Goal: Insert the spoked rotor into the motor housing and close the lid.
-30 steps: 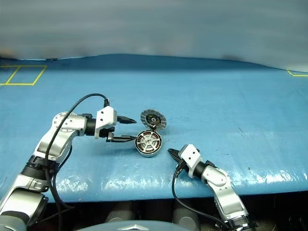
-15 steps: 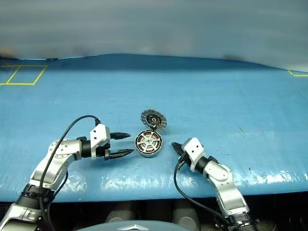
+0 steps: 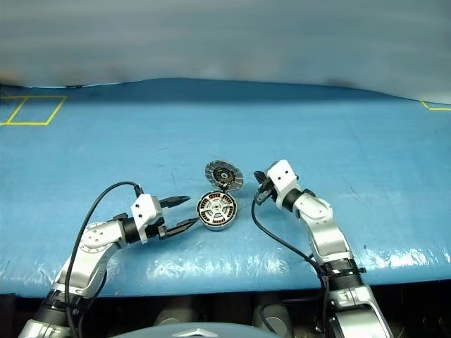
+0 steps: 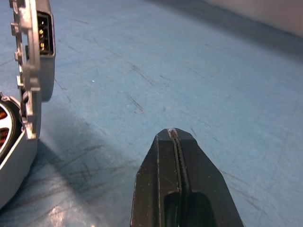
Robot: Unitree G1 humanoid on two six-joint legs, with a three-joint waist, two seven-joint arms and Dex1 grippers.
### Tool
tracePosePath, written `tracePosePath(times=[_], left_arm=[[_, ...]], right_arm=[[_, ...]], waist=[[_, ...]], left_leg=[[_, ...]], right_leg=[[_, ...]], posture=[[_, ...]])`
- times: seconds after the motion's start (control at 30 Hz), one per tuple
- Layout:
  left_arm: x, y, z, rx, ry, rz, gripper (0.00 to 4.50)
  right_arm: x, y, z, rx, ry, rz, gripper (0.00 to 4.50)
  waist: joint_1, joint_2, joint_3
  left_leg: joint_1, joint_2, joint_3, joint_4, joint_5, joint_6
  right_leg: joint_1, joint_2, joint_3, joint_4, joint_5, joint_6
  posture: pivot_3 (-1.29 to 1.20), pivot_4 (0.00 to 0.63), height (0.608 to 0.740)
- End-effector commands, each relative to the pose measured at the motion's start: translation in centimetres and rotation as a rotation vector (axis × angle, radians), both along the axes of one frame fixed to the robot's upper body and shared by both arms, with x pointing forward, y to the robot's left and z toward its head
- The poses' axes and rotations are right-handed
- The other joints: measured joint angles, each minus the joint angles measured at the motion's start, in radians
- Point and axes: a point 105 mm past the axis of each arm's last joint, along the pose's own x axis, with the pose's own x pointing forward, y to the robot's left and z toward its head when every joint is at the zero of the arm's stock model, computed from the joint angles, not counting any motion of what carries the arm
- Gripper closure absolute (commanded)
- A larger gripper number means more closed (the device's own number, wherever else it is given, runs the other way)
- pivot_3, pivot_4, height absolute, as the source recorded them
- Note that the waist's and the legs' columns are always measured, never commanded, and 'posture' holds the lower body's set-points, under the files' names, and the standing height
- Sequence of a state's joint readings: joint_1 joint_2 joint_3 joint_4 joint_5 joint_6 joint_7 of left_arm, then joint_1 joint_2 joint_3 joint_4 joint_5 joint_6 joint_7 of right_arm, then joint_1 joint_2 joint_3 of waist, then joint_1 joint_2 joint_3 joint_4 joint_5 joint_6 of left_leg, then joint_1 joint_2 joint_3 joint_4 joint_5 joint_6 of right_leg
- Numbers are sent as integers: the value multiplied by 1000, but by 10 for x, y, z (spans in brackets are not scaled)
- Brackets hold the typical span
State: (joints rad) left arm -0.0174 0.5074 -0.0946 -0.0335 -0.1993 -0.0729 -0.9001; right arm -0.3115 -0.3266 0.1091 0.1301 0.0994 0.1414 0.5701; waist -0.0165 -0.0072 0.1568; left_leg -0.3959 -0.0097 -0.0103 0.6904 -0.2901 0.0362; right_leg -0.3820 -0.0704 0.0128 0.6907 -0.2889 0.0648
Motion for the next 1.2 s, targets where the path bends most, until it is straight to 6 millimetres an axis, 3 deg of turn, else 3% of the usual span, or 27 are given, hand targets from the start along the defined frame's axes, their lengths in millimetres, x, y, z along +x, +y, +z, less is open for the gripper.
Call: tracePosePath(times=[0.03,0.2,0.33,0.43,0.53,0.73,0.9,1.03,1.13,1.2], left_arm=[[-1,3,2,-25,-13,9,1392],[-7,6,-7,-16,27,-8,1392],[-9,8,-9,-18,33,-3,1392],[-14,12,-8,-46,70,-1,1392],[-17,19,-7,-46,85,8,1392],[-20,26,-5,-51,109,24,1392],[-23,29,-5,-51,125,31,1392],[-22,26,-3,-56,116,24,1392],[-21,18,-1,-80,106,-1,1392],[-20,15,-2,-89,106,-7,1392]], right_arm=[[8,24,20,68,-30,101,4500],[1,65,36,88,-45,325,4500],[-8,79,44,111,-51,425,4500],[-37,92,42,82,-26,609,4500],[-61,94,20,-38,28,712,4500],[-76,83,-23,-282,61,711,4500],[-78,80,-36,-325,53,651,4500],[-76,83,-23,-225,10,592,4500],[-67,80,12,7,-57,476,4500],[-64,72,17,56,-56,423,4500]], waist=[[-2,0,0],[-10,0,0],[-6,0,0],[-8,0,0],[-8,0,0],[-6,1,-1],[-5,0,-3],[-5,0,-3],[-3,0,-3],[-2,1,-2]], left_leg=[[0,0,0,0,0,0],[0,0,1,-2,0,0],[0,0,1,-3,0,0],[0,0,1,-3,0,0],[0,0,-1,-6,0,0],[1,0,-1,-7,0,0],[3,0,-2,-7,0,0],[7,1,-2,-7,0,-1],[9,1,-2,-8,0,-1],[8,1,-2,-8,0,-1]], right_leg=[[0,0,0,0,0,0],[-1,3,-1,-2,0,0],[-1,4,-1,-3,0,0],[-1,0,-1,-4,0,0],[-3,0,-2,-8,0,0],[-2,-1,-2,-11,0,0],[0,-2,-3,-11,1,-1],[3,-2,-3,-12,2,-2],[6,-3,-3,-12,2,-2],[5,-4,-3,-12,2,-2]], posture=[[0,150,740],[0,150,740],[0,150,740],[0,150,740],[0,150,740],[0,150,740],[0,150,740],[0,150,740],[0,150,740],[0,150,740]])
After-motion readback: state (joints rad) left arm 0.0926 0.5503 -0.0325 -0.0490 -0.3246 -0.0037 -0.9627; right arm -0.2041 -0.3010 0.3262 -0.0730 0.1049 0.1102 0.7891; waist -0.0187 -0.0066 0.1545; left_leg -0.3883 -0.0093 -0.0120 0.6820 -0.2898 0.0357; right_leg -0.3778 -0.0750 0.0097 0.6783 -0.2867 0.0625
